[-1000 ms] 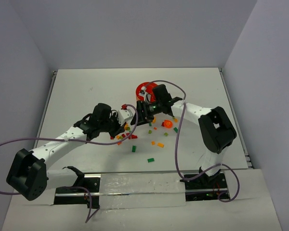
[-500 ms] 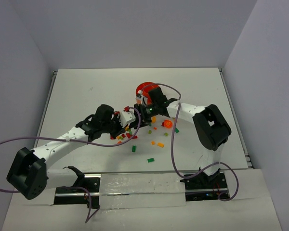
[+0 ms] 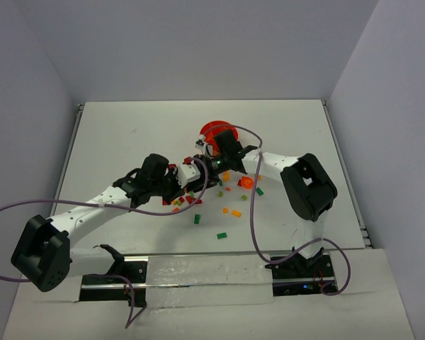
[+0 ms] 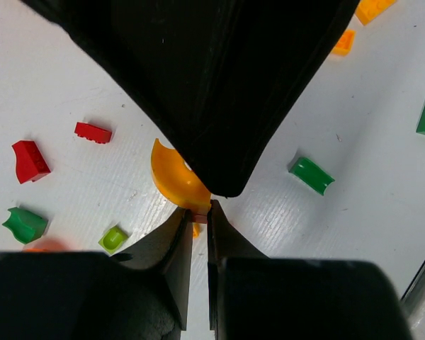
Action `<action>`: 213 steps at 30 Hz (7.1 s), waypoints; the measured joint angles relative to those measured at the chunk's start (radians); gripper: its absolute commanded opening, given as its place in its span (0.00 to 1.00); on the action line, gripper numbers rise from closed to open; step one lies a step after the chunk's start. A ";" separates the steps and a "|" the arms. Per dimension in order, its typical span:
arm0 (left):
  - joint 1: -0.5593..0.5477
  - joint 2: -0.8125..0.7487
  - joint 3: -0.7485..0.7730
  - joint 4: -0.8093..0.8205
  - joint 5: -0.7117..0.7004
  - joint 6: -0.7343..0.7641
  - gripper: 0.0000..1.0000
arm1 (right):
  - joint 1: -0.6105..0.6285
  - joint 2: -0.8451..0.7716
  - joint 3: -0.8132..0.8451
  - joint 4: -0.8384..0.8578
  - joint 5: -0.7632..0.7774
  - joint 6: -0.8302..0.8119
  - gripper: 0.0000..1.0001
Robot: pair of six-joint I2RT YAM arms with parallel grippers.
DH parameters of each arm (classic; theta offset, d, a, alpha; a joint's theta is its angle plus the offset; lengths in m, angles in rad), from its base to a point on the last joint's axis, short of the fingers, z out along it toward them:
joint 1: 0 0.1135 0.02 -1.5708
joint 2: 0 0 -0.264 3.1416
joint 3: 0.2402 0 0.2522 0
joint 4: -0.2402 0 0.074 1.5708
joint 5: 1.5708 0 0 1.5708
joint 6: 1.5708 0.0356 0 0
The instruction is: Sort the legos into containers by color
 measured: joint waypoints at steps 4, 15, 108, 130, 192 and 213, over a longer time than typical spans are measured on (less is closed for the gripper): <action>-0.004 0.001 0.005 0.002 -0.001 0.000 0.00 | 0.007 0.023 0.004 0.006 -0.011 0.009 0.49; -0.010 0.017 0.019 0.004 -0.008 -0.001 0.00 | 0.010 0.055 0.023 0.011 -0.029 0.031 0.30; -0.027 -0.294 -0.178 0.132 0.357 0.054 0.00 | -0.022 -0.118 -0.211 0.510 -0.433 0.157 0.48; -0.025 -0.246 -0.164 0.158 0.301 -0.022 0.00 | -0.003 -0.076 -0.103 0.167 -0.419 -0.112 0.42; 0.220 0.180 0.231 -0.072 0.264 -0.129 0.00 | -0.351 -0.384 -0.044 -0.302 0.382 -0.512 0.62; 0.173 0.182 0.465 -0.063 -0.080 -0.296 0.00 | -0.386 -0.713 -0.139 -0.229 0.827 -0.643 1.00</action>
